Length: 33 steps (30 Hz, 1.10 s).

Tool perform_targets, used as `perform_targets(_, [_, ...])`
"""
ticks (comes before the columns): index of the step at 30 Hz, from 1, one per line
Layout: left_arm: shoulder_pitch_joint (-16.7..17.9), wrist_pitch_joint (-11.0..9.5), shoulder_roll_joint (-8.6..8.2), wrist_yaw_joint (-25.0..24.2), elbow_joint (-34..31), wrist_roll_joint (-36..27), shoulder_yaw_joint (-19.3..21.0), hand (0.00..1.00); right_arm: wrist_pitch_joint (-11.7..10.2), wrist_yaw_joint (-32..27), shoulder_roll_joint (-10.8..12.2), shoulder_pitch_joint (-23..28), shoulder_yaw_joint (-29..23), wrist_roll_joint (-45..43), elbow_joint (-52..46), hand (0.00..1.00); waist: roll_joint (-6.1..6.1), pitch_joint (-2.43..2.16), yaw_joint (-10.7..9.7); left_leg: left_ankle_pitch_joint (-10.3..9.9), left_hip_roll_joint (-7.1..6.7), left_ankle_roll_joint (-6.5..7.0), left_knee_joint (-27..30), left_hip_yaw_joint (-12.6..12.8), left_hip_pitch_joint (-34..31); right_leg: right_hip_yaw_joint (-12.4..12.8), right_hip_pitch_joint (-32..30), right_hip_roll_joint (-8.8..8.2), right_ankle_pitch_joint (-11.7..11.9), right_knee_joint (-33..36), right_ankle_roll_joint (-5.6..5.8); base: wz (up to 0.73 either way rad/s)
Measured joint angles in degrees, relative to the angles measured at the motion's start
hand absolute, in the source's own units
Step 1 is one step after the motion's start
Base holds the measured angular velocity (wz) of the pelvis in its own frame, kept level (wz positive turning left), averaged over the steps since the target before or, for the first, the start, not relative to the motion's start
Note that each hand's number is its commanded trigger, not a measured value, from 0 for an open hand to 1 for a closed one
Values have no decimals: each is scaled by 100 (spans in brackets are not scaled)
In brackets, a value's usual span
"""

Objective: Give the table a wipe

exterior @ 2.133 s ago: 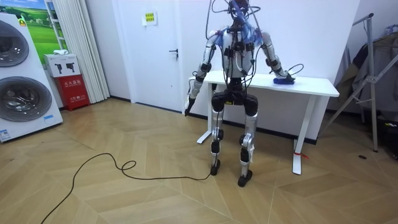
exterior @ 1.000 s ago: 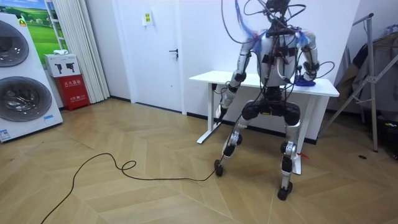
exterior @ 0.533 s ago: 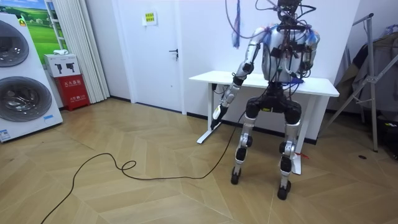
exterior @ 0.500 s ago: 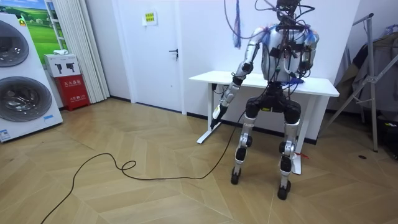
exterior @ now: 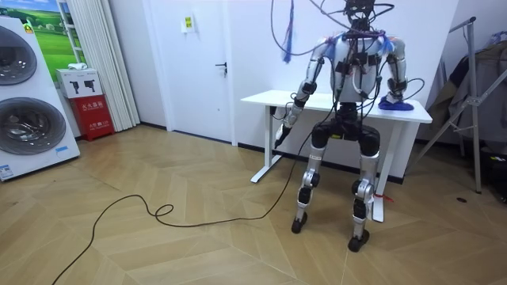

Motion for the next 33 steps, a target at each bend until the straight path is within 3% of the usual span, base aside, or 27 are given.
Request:
perform_targets(3, [-118,2,-68,-15,33,18,-31,0,277,153,23,-390,409,-151,-231,100,7,55,248,27,2,-50,2,20,-160,35,-187,3,42,17,-17,-9])
perform_targets(8, [-26,59,-98,-177,41,-8,-32,0,279,251,18,-1130,694,-342,-199,100,-90,92,585,93,7,-98,71,-72,-355,-8,-319,35,101,-34,-26,9])
perform_targets(11, [230,116,-99,-187,-2,-72,-16,0,219,145,-27,-1225,665,-267,-107,100,-89,93,617,94,14,-97,91,-94,-404,-143,-273,29,100,-69,-24,23])
perform_targets(14, [477,175,-83,-192,-2,-121,47,0,141,74,-143,-989,628,-83,197,100,-92,90,449,94,14,-96,104,-126,-422,-376,-95,18,85,-180,-2,32])
perform_targets(16, [581,174,-86,-204,-4,-83,60,0,-59,14,-194,-756,346,241,255,100,-90,88,362,94,9,-96,104,-126,-416,-422,-38,11,81,-221,5,16])
perform_targets(19, [665,172,-88,-256,-5,13,234,0,-294,-48,-198,-296,-264,329,251,100,-97,81,72,94,-4,-96,97,-167,-353,-518,93,-5,58,-238,40,17])
perform_targets(21, [654,150,-84,-296,0,39,418,0,-459,-116,-204,102,-677,350,295,100,-107,33,-124,94,-10,-96,101,-157,-279,-552,217,-4,55,-307,43,6])
perform_targets(24, [639,3,-58,-297,-11,39,501,0,-525,-186,-214,489,-1001,416,300,100,-85,-34,-288,94,-10,-96,99,-122,-183,-529,295,-4,55,-301,43,-4])
perform_targets(29, [497,-47,-110,-316,-140,-10,433,0,-487,-226,-214,688,-1097,396,270,100,-3,-40,-374,97,-3,-91,41,-54,-41,-442,399,-2,51,-295,44,-8])
perform_targets(31, [434,-96,-117,-315,-246,-10,383,0,-393,-244,-214,658,-964,388,267,85,-9,-36,-344,125,-1,-94,4,-40,0,-405,388,8,54,-297,41,-12])
perform_targets(32, [319,-102,-138,-308,-244,12,371,0,-291,-226,-214,630,-859,382,209,74,-13,-37,-219,129,19,-95,-39,50,63,-300,365,24,58,-292,34,-34])
perform_targets(33, [262,-101,-181,-297,-243,21,374,0,-148,-195,-214,628,-737,364,56,14,-9,-35,-104,133,31,-95,-84,131,102,-215,364,36,69,-292,29,-37])
